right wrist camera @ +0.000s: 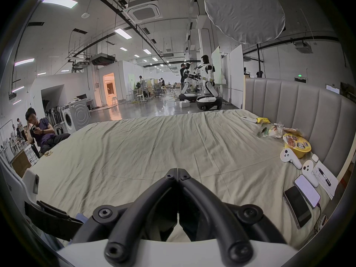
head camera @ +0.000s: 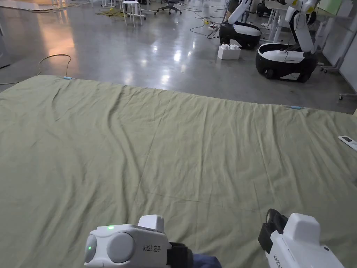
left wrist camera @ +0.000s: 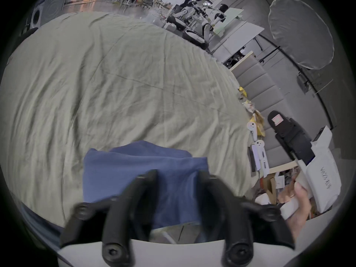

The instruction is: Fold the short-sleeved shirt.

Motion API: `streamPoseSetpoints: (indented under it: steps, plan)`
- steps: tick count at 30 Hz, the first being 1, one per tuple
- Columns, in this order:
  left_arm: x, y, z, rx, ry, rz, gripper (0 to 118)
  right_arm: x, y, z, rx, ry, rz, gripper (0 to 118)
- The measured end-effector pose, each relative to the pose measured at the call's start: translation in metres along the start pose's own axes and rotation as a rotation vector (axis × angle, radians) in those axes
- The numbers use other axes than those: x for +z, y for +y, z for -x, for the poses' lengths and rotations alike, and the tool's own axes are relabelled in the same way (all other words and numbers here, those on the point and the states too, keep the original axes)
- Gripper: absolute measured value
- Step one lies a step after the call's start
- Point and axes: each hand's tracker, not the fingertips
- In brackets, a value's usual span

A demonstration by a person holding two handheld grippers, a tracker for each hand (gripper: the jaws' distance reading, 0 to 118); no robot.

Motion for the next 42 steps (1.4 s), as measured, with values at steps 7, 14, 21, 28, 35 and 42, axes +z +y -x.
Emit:
streamPoseSetpoints:
  steps: [7, 14, 21, 28, 35, 42]
  plan:
    - [-0.042, -0.017, -0.006, 0.046, -0.132, 0.089, 14, -0.002, -0.005, 0.001, 0.000, 0.003, 0.016, 1]
    - [-0.085, -0.040, -0.005, -0.004, -0.062, 0.105, 10, -0.001, -0.004, -0.001, 0.003, 0.000, 0.014, 1]
    - [-0.058, -0.031, 0.001, -0.045, -0.144, 0.070, 10, 0.001, 0.002, -0.003, 0.007, -0.002, -0.008, 1]
    - [0.009, 0.002, 0.012, -0.137, -0.162, -0.201, 10, 0.003, 0.024, 0.008, 0.056, -0.009, -0.083, 1]
    - [0.060, 0.019, 0.012, -0.322, 0.085, -0.586, 10, 0.002, 0.050, 0.021, 0.086, -0.012, -0.160, 1]
    - [0.084, 0.027, 0.007, -0.391, 0.357, -0.892, 10, 0.005, 0.066, 0.027, 0.108, -0.040, -0.254, 1]
